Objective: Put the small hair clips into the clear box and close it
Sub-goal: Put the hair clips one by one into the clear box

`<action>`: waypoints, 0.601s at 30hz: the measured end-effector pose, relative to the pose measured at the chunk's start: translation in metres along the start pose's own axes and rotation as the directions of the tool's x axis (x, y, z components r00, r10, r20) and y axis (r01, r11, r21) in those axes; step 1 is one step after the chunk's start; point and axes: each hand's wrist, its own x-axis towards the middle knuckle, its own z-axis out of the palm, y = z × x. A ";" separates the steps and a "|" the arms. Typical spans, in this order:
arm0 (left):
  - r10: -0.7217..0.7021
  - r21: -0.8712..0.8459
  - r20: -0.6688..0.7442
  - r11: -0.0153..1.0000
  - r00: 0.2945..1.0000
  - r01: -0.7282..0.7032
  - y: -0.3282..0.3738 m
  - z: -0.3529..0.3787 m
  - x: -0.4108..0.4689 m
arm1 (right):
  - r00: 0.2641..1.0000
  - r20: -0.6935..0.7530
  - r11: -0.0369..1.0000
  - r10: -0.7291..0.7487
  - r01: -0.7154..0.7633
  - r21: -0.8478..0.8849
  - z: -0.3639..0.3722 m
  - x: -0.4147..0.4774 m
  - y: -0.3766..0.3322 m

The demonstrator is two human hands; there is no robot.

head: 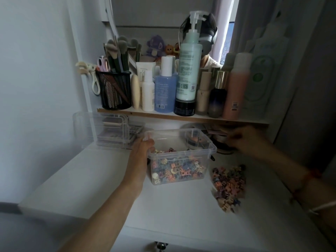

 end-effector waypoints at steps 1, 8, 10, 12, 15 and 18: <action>0.002 0.003 0.001 1.000 1.000 -0.002 0.000 0.000 0.001 | 0.997 -0.036 0.976 -0.071 0.077 0.202 -0.005 -0.004 -0.016; 0.021 0.037 -0.004 0.999 1.000 -0.021 -0.003 -0.001 0.001 | 0.973 0.047 0.972 -0.224 0.220 0.083 -0.009 -0.012 -0.041; 0.023 0.049 -0.008 0.999 1.000 -0.023 -0.003 -0.001 0.001 | 0.974 0.160 0.976 -0.163 0.182 -0.115 -0.005 -0.013 -0.027; 0.033 0.051 -0.009 0.998 0.999 -0.032 -0.002 -0.001 0.001 | 0.945 0.313 0.954 -0.099 0.179 -0.240 0.001 -0.017 -0.018; 0.052 0.044 -0.001 0.998 0.999 -0.052 -0.001 0.000 0.000 | 0.911 0.410 0.935 -0.043 0.182 -0.306 0.009 -0.023 -0.013; 0.051 0.043 0.000 0.998 0.999 -0.051 -0.001 0.001 0.000 | 0.906 0.421 0.928 -0.044 0.193 -0.319 0.011 -0.022 -0.014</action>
